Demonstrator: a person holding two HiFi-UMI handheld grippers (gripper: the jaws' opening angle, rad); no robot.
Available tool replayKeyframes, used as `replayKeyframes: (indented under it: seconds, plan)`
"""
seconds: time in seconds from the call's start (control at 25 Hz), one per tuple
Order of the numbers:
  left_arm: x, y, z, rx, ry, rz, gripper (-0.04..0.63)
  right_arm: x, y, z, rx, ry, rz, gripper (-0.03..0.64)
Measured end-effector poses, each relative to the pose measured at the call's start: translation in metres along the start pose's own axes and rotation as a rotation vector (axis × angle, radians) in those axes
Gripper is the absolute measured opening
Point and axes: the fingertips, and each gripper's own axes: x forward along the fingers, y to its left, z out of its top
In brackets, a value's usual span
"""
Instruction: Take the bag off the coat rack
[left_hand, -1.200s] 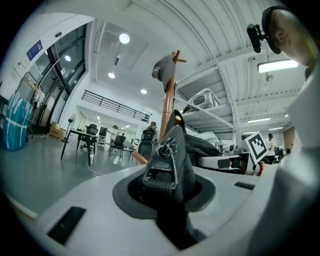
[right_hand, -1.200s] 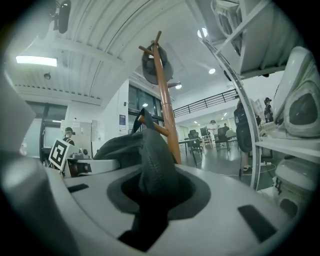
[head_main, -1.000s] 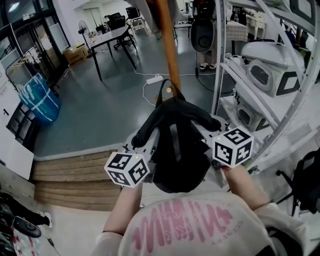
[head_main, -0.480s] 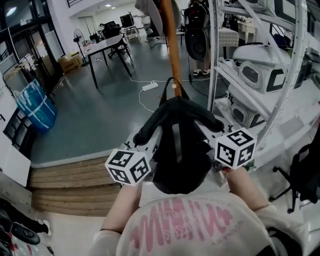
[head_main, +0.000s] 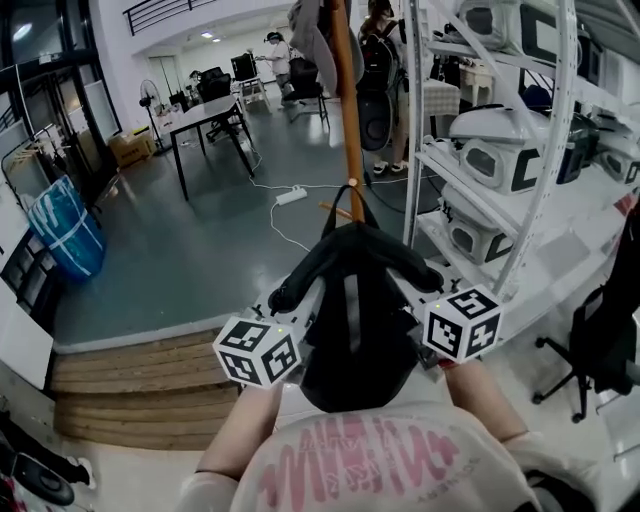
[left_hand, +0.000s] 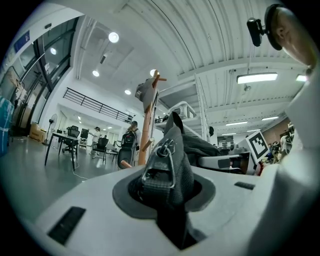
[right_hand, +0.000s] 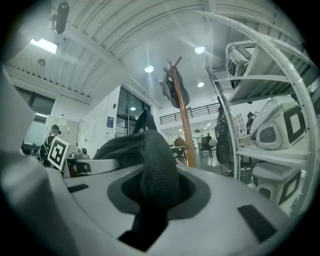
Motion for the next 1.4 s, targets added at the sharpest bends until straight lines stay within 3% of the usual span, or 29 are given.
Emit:
replayKeyframes:
  seconds: [0.56,1.24,1.4]
  plan:
    - [-0.072,-0.036,-0.032,-0.028,0.049,-0.088,0.083,-0.066,0.065,-0.039,0.034,0.028,-0.108,0.092]
    - [-0.138,-0.063,-0.081,-0.082,0.091,-0.148,0.084,-0.112,0.12,-0.094,0.069,0.07,-0.153,0.097]
    - [-0.147,-0.068,-0.079,-0.061,0.106,-0.167,0.084,-0.12,0.128,-0.096,0.087,0.068,-0.166,0.095]
